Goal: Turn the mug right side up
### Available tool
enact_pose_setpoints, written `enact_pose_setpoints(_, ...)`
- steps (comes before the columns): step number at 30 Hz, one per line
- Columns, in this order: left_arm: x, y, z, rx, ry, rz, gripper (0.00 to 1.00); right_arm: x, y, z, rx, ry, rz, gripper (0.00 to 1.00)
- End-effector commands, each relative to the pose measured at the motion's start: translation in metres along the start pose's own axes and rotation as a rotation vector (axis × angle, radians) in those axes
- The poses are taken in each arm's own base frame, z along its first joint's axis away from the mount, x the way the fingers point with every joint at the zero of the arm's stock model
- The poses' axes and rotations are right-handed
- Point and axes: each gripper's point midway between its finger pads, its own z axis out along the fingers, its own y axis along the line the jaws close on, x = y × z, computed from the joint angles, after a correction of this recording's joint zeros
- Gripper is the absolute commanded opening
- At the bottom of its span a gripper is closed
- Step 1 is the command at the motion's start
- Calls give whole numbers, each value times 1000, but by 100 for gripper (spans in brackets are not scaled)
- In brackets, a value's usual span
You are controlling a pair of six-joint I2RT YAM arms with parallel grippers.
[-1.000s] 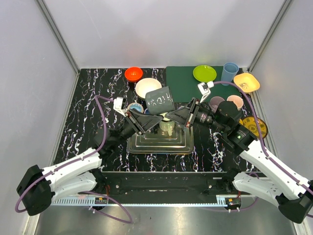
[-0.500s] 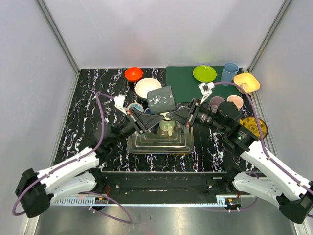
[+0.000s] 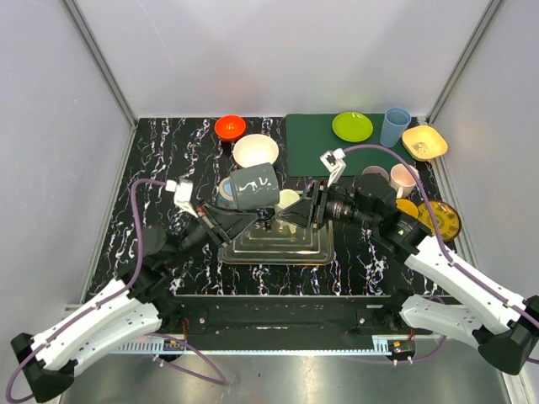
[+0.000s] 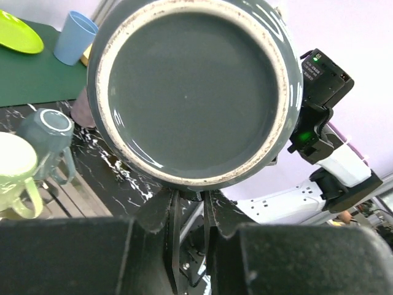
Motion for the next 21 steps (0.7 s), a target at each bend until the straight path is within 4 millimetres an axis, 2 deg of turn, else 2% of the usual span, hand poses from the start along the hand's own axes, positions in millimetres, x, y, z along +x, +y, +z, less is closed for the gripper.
enact_pose_setpoints(1,-33,-14,-15,16,-126,115,0,-15,24,-4,-70,-22,-36,47)
enact_pose_setpoints(3,-41,-11,-22,-27,-148,134,0,-16,21,-2,-54,-17,-35,48)
enact_pose_setpoints(4,-30,10,-25,-131,-95,136,0,-16,16,-4,-13,-12,-37,49)
enact_pose_setpoints(5,-28,21,-28,-195,-70,150,0,-17,11,-6,28,-15,-40,50)
enact_pose_setpoints(6,-37,29,-33,-275,-82,172,0,-17,6,-8,64,-14,-47,50)
enact_pose_setpoints(7,-18,58,-46,-414,11,179,0,-17,-8,-15,150,-14,-68,50)
enact_pose_setpoints(8,-18,68,-55,-487,28,182,0,-18,-11,-22,186,-23,-86,50)
enact_pose_setpoints(9,-16,85,-66,-591,33,179,0,-19,-18,-28,228,-26,-114,50)
enact_pose_setpoints(10,2,109,-87,-717,118,182,0,-18,-29,-38,300,-35,-123,50)
enact_pose_setpoints(11,7,122,-101,-804,137,172,0,-19,-33,-42,325,-39,-137,50)
enact_pose_setpoints(13,19,135,-121,-884,178,154,0,-18,-40,-52,373,-46,-161,50)
enact_pose_setpoints(16,32,144,-136,-928,201,115,0,-14,-46,-56,391,-41,-170,50)
enact_pose_setpoints(18,35,144,-134,-946,234,122,0,-11,-50,-55,404,-33,-164,50)
enact_pose_setpoints(19,43,153,-136,-1005,295,141,0,-9,-56,-53,420,-25,-159,50)
enact_pose_setpoints(21,50,159,-134,-1032,351,152,0,-8,-61,-53,442,-26,-148,50)
